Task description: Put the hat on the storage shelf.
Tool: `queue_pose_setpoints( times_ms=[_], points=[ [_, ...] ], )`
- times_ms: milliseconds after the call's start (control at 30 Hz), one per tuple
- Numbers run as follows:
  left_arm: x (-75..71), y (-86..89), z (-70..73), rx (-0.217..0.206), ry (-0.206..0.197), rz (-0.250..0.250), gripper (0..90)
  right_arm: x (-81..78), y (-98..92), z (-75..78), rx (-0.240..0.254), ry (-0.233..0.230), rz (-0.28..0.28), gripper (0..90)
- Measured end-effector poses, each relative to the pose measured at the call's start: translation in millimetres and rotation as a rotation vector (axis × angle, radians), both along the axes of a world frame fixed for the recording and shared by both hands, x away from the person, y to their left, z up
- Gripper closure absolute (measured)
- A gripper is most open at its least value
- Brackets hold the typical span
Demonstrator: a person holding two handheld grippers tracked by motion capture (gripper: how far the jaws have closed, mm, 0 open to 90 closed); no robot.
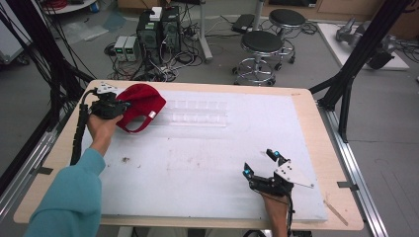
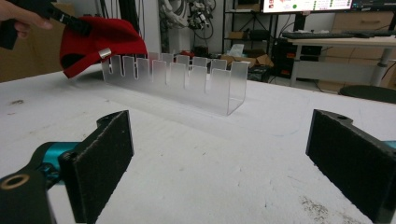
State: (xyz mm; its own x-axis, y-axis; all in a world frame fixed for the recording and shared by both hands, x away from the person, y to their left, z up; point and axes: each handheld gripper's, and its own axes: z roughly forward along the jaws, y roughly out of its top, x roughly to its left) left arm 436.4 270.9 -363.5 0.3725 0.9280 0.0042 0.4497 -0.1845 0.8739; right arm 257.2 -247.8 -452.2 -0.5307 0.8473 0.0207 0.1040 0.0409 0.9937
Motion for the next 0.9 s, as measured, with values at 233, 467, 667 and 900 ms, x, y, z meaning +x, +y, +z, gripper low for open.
queue_pose_setpoints(
  times_ms=[233,467,667,900],
  points=[
    [0.4,8.4,9.1,-0.033,-0.036,0.028,86.4,0.0,0.1,0.0,-0.001,0.000,-0.001,6.4],
    [-1.4,13.6,23.9,-0.057,-0.085,0.034,86.4,0.1,0.0,0.1,0.000,0.003,-0.002,6.4],
    [-5.3,25.0,30.4,-0.085,-0.113,0.059,86.3,0.1,0.1,0.1,0.001,0.005,-0.001,6.4],
    [-13.1,42.8,40.8,-0.124,-0.173,0.089,86.4,0.2,0.2,0.1,-0.001,0.001,-0.001,6.4]
  ],
)
